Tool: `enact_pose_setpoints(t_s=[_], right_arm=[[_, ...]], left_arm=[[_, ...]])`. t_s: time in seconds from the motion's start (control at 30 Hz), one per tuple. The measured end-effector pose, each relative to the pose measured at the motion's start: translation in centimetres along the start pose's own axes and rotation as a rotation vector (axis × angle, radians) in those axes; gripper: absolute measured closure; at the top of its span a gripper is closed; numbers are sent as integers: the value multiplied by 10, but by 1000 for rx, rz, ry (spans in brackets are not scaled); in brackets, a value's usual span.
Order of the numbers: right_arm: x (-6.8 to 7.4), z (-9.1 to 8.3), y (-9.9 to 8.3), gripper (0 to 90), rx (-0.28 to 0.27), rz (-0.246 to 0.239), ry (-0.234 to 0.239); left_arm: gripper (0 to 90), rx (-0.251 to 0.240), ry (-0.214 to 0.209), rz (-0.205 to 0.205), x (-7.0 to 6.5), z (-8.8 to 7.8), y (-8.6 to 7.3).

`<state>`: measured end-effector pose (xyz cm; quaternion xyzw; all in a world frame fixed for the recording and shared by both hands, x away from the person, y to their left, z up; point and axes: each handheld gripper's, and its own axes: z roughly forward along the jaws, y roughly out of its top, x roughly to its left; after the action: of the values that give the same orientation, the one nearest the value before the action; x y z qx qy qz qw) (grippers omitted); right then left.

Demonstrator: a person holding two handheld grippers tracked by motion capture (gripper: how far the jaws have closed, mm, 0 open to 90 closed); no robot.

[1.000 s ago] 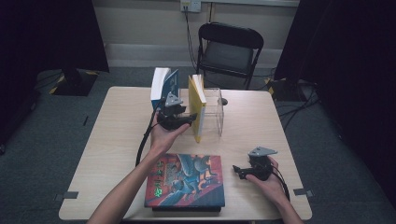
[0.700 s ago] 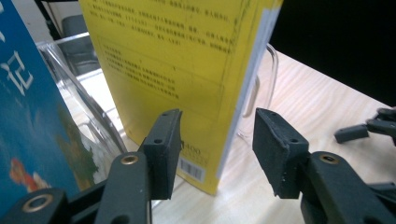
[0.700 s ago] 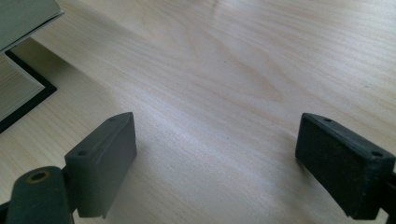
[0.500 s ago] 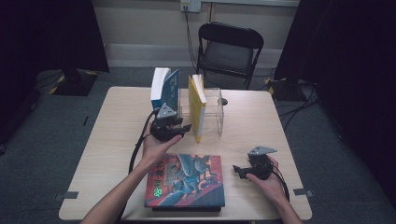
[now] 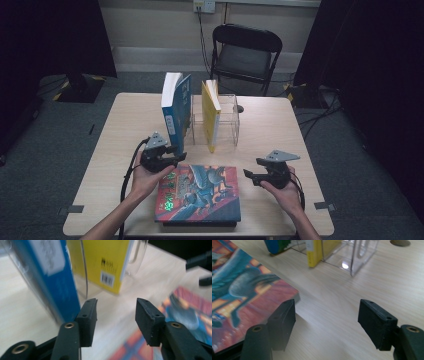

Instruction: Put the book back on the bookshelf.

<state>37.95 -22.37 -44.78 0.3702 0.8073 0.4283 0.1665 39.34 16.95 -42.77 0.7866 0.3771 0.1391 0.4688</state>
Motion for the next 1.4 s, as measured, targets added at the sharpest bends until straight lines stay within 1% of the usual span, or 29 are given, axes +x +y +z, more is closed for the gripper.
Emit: enact_pose_setpoints(t_s=[0.03, 0.1, 0.17, 0.2, 0.27, 0.3, 0.33, 0.37, 0.4, 0.47, 0.5, 0.53, 0.57, 0.6, 0.63, 0.67, 0.73, 0.83, 0.87, 0.97, 1.0, 1.03, 1.13, 1.17, 1.2, 1.27, 1.3, 1.4], right_arm=[[3, 1, 4, 321, -3, -4, 12], [9, 4, 11, 338, 1, -25, 35], [17, 8, 19, 371, -5, -43, 53], [19, 10, 22, 372, -5, -51, 60], [25, 15, 30, 385, -7, -59, 82], [28, 19, 34, 393, -6, -61, 102], [31, 23, 36, 397, 0, -67, 107], [33, 27, 37, 410, 3, -78, 116], [36, 33, 38, 437, 9, -85, 129], [40, 40, 37, 439, 16, -91, 142], [42, 43, 35, 440, 20, -89, 147], [43, 46, 32, 442, 40, -99, 160], [45, 50, 30, 444, 60, -112, 163], [45, 50, 28, 448, 51, -103, 172], [45, 51, 28, 448, 54, -94, 181], [45, 50, 29, 448, 59, -101, 180], [46, 50, 28, 448, 59, -105, 177], [43, 48, 26, 450, 63, -96, 189], [43, 47, 25, 454, 63, -91, 195], [41, 41, 20, 473, 62, -84, 214], [40, 38, 18, 479, 62, -78, 217], [40, 35, 16, 487, 60, -79, 220], [41, 26, 10, 507, 56, -77, 205], [42, 23, 7, 512, 53, -79, 202], [42, 20, 5, 516, 52, -77, 196], [44, 15, 2, 524, 53, -78, 195], [44, 12, 0, 528, 57, -75, 197], [46, 5, -5, 532, 58, -73, 197]], left_arm=[[510, -4, 13, -6, 1, -4, -4], [507, 4, 12, -33, 5, -13, -12], [508, 6, 28, -45, 7, -21, -19], [522, 14, 36, -47, 8, -24, -21], [544, 26, 59, -72, 9, -32, -28], [555, 32, 59, -73, 10, -35, -30], [560, 29, 62, -75, 10, -39, -33], [560, 28, 51, -80, 9, -41, -37], [560, 39, 41, -81, 8, -42, -38], [560, 49, 32, -73, 4, -43, -42], [576, 55, 19, -69, 3, -42, -43], [586, 68, 27, -57, 1, -40, -45], [584, 79, 36, -54, 0, -38, -46], [591, 96, 38, -63, 1, -35, -48], [599, 94, 34, -80, 2, -34, -49], [605, 90, 31, -87, 3, -34, -48], [650, 91, 35, -83, 4, -34, -48], [658, 87, 44, -89, 2, -30, -48], [659, 87, 42, -77, 1, -28, -46], [663, 80, 35, -60, 1, -20, -43], [663, 72, 34, -62, 0, -16, -41], [664, 75, 35, -51, -1, -12, -39], [661, 61, 46, -26, -5, -1, -34], [659, 53, 38, -40, -6, 3, -33], [659, 61, 35, -33, -7, 5, -31], [659, 67, 38, 2, -11, 12, -26], [659, 71, 37, 12, -11, 13, -25], [658, 71, 21, 24, -13, 21, -20]])
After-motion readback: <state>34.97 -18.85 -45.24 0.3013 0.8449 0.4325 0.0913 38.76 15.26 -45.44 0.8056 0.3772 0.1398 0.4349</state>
